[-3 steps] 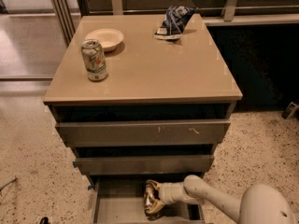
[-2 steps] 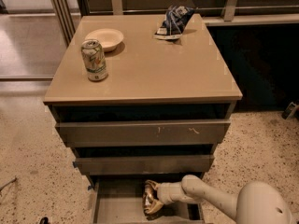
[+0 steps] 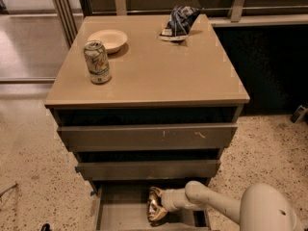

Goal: Place orange can into bottom drawer

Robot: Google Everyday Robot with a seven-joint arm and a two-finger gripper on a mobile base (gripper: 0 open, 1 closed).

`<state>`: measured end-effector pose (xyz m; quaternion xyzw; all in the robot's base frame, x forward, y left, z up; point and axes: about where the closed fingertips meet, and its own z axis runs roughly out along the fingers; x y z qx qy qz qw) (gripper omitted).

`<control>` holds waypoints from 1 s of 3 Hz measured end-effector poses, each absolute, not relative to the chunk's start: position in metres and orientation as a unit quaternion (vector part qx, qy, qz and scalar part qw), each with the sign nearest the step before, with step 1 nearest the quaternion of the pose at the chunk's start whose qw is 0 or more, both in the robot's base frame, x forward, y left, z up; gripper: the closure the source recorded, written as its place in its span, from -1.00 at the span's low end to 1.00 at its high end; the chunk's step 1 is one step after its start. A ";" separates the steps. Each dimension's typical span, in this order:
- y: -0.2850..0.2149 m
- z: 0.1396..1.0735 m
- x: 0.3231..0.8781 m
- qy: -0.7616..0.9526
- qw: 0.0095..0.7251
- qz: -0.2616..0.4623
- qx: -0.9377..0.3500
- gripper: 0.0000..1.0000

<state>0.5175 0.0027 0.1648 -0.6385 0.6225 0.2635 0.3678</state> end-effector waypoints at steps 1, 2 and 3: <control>0.001 0.158 0.516 0.631 0.357 0.260 -0.638 1.00; 0.000 0.154 0.515 0.635 0.350 0.255 -0.640 1.00; -0.002 0.148 0.513 0.638 0.343 0.249 -0.643 1.00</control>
Offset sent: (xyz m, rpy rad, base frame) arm -0.0008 -0.0087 -0.0143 -0.0675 0.0213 -0.0195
